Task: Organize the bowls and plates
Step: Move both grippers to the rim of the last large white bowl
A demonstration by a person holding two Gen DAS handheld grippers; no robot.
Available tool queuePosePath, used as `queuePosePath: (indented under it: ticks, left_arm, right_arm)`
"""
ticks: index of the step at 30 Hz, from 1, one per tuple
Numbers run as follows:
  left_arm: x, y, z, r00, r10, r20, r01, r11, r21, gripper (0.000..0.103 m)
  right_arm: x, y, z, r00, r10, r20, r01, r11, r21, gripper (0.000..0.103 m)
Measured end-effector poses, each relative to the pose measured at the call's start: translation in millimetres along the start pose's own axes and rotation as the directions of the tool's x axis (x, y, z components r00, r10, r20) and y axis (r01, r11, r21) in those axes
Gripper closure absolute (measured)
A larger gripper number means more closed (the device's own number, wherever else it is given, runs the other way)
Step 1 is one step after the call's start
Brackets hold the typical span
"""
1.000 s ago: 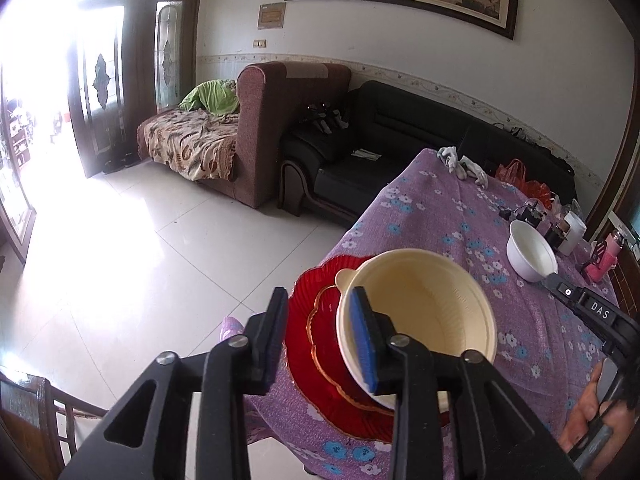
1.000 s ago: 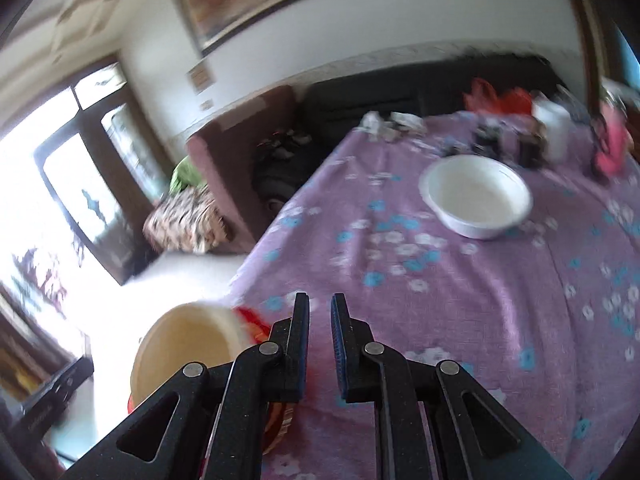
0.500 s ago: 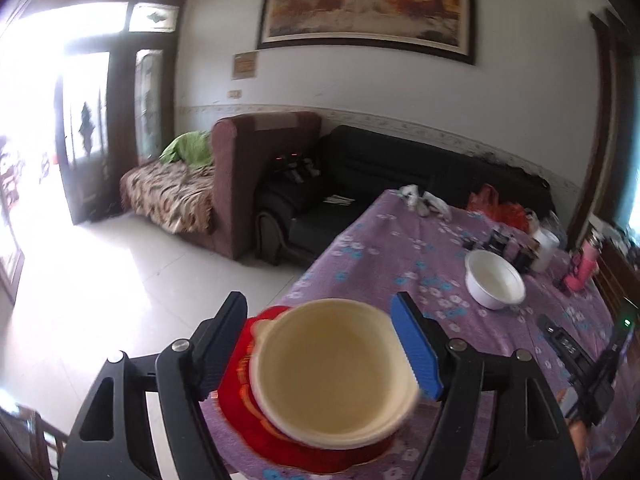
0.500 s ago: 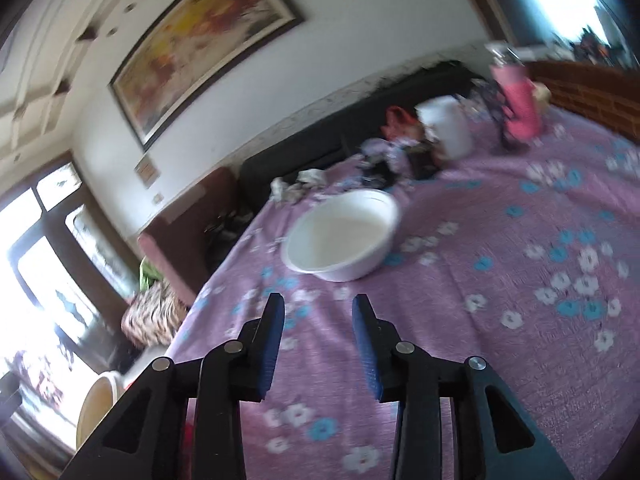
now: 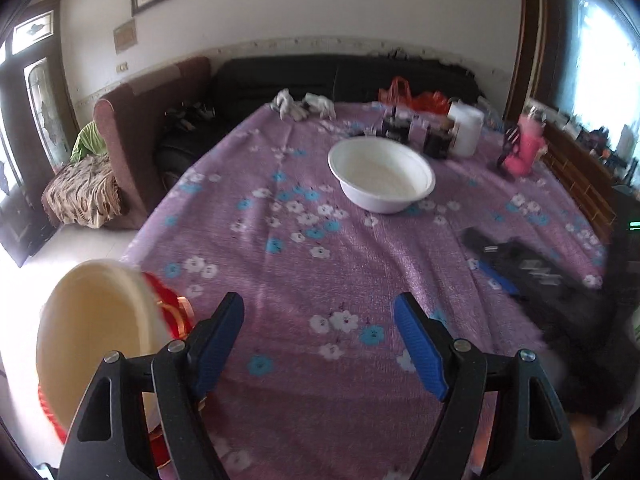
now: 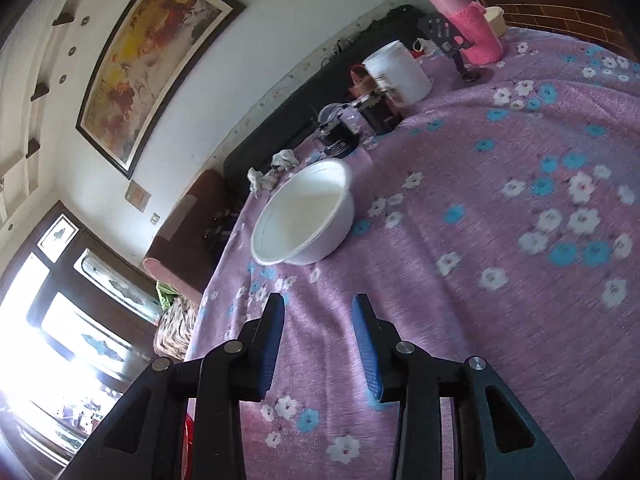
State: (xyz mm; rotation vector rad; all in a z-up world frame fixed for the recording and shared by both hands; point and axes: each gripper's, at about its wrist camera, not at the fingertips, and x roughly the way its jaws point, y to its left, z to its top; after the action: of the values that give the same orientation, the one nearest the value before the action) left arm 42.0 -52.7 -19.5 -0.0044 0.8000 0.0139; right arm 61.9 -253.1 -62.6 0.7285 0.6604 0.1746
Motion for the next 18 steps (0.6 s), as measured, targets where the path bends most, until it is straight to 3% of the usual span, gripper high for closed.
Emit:
queuePosePath:
  ticks: [9, 18]
  left_arm:
    - [54.3, -17.5, 51.3, 0.999, 0.001, -0.045, -0.006, 0.993, -0.114, 0.026]
    - [81.7, -1.3, 102.6, 0.999, 0.048, 0.0, -0.047, 0.97, -0.238, 0.026]
  right_arm:
    - [-11.4, -20.2, 80.1, 0.997, -0.08, 0.02, 0.081, 0.996, -0.024, 0.055]
    - [28.7, -6.8, 135.0, 1.0, -0.017, 0.023, 0.016, 1.0, 0.023, 0.055]
